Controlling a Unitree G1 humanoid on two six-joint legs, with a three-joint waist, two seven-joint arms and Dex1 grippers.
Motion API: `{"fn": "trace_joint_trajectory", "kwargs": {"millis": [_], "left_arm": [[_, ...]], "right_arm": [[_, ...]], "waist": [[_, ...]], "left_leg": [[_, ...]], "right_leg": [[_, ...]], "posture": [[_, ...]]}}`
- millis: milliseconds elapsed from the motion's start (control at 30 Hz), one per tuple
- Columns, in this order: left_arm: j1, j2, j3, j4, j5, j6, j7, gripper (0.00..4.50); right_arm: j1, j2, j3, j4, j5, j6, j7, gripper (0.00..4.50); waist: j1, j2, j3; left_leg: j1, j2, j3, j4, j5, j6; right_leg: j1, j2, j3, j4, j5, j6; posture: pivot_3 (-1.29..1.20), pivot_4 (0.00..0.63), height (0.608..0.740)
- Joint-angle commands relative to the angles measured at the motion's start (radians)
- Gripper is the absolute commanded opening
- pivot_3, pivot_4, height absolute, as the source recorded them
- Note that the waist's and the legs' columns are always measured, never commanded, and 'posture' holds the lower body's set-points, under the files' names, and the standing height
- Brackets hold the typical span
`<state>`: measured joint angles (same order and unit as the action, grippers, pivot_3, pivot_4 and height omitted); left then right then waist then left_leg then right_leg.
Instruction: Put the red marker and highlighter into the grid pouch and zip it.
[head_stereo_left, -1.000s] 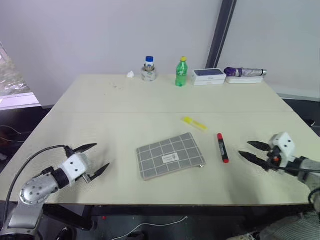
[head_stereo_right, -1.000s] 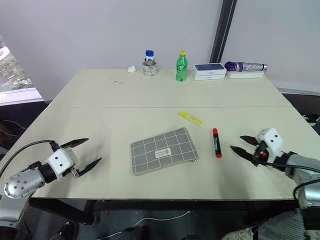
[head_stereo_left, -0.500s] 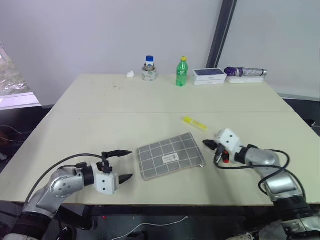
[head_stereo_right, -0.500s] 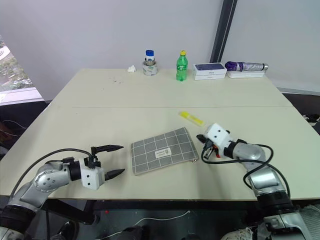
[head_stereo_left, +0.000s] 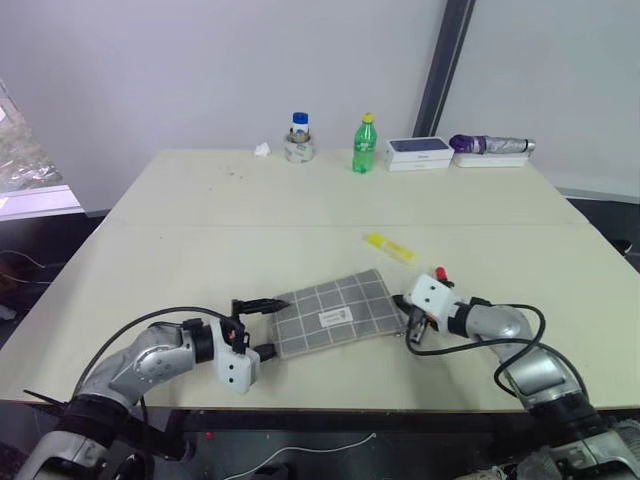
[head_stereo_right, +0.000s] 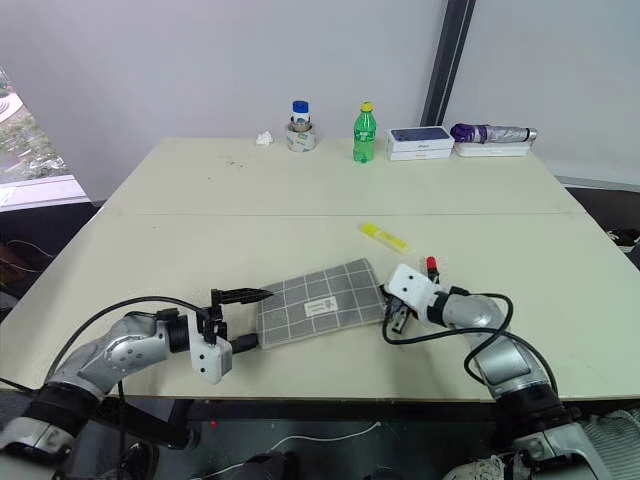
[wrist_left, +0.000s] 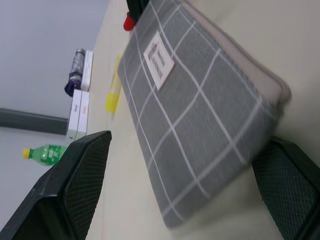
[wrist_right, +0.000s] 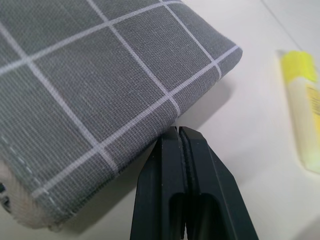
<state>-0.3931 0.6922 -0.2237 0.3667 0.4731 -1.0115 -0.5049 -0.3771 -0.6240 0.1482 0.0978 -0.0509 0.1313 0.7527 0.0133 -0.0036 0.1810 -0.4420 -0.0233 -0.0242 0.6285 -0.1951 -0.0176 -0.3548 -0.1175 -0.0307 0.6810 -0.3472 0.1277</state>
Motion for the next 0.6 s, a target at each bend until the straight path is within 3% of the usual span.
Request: {"fn": "trace_joint_trajectory", "kwargs": {"millis": [33,167,200,267,500,567,600], "left_arm": [[-0.023,-0.032,-0.071,0.060,0.049,-0.006,0.012,4.50],[-0.053,-0.044,-0.114,0.089,0.018,-0.011,-0.018,4.50],[-0.057,-0.042,-0.123,0.092,0.002,-0.009,-0.031,4.24],[-0.060,-0.038,-0.131,0.093,-0.030,-0.003,-0.048,3.58],[-0.031,-0.012,-0.135,0.068,-0.134,0.032,-0.100,0.03],[-0.020,-0.012,-0.134,0.060,-0.160,0.057,-0.114,0.03],[-0.010,-0.016,-0.127,0.048,-0.192,0.079,-0.123,0.01]], "right_arm": [[-0.025,0.016,0.000,-0.035,-0.001,-0.009,-0.004,0.05],[-0.022,0.020,0.005,-0.040,-0.011,-0.009,-0.002,0.05],[-0.022,0.019,0.005,-0.040,-0.012,-0.011,-0.002,0.02],[-0.021,0.018,0.004,-0.038,-0.013,-0.013,-0.002,0.00],[-0.024,0.000,-0.023,-0.024,-0.009,-0.023,-0.005,0.00],[-0.028,-0.003,-0.037,-0.023,0.001,-0.020,-0.004,0.00],[-0.032,-0.006,-0.052,-0.025,0.022,-0.012,0.008,0.25]], "waist": [[0.000,0.000,0.000],[0.001,0.000,0.000],[0.000,0.000,0.000],[-0.002,0.000,-0.001],[-0.006,0.001,-0.001],[-0.008,0.001,-0.001],[-0.009,0.001,-0.001]], "left_leg": [[0.000,0.000,0.000,0.000,0.000,0.000],[0.000,0.000,0.000,0.001,0.000,0.000],[0.000,-0.001,0.000,0.001,0.000,0.000],[0.000,-0.001,0.000,0.001,0.000,0.000],[0.000,0.000,0.000,0.000,0.000,0.000],[0.000,0.000,0.000,0.000,0.000,0.000],[0.000,0.000,0.000,0.000,0.000,0.000]], "right_leg": [[0.000,0.000,0.000,0.000,0.000,0.000],[0.001,0.000,0.000,0.000,0.000,0.000],[0.001,0.000,0.000,0.000,0.000,0.000],[0.000,0.000,0.000,0.000,0.000,0.000],[0.000,0.000,0.000,0.000,0.000,0.000],[0.000,0.000,0.000,0.000,0.000,0.000],[0.000,0.000,0.000,0.000,0.000,0.000]], "posture": [[0.00,0.150,0.740],[0.00,0.150,0.740],[0.00,0.150,0.740],[0.00,0.150,0.740],[0.00,0.150,0.740],[0.00,0.150,0.740],[0.00,0.150,0.740]]}}
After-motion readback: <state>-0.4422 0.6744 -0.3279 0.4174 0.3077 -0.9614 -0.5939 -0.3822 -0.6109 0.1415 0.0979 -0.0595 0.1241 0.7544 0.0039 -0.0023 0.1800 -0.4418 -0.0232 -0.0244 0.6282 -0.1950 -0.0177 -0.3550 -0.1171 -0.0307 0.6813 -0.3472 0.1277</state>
